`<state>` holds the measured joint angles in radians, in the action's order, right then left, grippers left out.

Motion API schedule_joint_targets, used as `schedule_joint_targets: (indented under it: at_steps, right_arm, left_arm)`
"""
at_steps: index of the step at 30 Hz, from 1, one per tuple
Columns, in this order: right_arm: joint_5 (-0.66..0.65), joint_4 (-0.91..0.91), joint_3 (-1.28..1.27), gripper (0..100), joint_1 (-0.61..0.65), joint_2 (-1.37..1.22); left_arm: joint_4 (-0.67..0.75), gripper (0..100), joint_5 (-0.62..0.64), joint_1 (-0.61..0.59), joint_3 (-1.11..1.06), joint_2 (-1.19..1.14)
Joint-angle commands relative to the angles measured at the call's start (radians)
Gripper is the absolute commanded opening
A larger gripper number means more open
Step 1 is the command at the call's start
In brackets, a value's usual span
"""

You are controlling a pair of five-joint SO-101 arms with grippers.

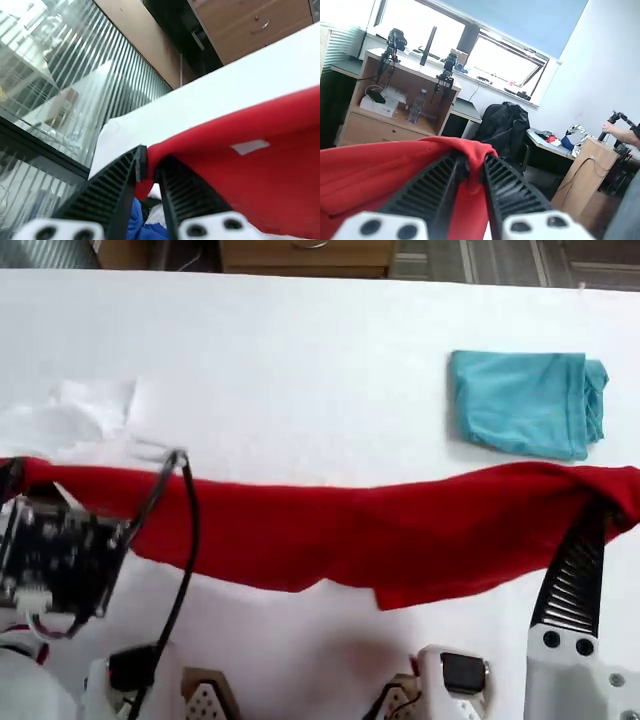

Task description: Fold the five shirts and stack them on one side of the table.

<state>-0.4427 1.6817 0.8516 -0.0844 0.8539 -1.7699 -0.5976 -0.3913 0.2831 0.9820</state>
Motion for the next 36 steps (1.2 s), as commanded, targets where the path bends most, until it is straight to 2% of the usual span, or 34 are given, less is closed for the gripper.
schedule_joint_targets:
  at_steps: [1, 8, 16, 19, 23, 27, 32, 36]
  right_arm:
    - [-0.057, -0.124, 0.009, 1.9, -0.019, -0.027]
    - [-0.060, -0.162, 0.009, 1.9, -0.016, -0.059]
    - [-0.054, -0.077, 0.000, 1.9, -0.013, -0.041]
    - [-0.052, -0.088, -0.054, 1.9, -0.012, -0.076]
    - [-0.051, -0.124, -0.189, 1.9, 0.064, -0.166]
    - [-0.051, -0.228, -0.339, 1.9, 0.096, -0.277]
    - [-0.052, -0.420, -0.448, 1.9, 0.093, -0.438]
    - [-0.052, -0.503, -0.459, 1.9, 0.091, -0.575]
  left_arm:
    - [-0.015, 2, -0.012, -0.011, 0.010, -0.002]
    - [-0.015, 2, -0.009, -0.011, 0.010, -0.006]
    - [-0.015, 2, -0.009, -0.011, 0.007, -0.009]
    - [0.012, 2, -0.009, -0.005, -0.097, -0.051]
    - [0.112, 2, -0.008, -0.005, -0.225, -0.189]
    - [0.187, 2, -0.011, 0.018, -0.232, -0.364]
    - [0.232, 2, -0.011, 0.060, -0.111, -0.586]
    - [0.227, 2, -0.011, 0.100, 0.051, -0.773]
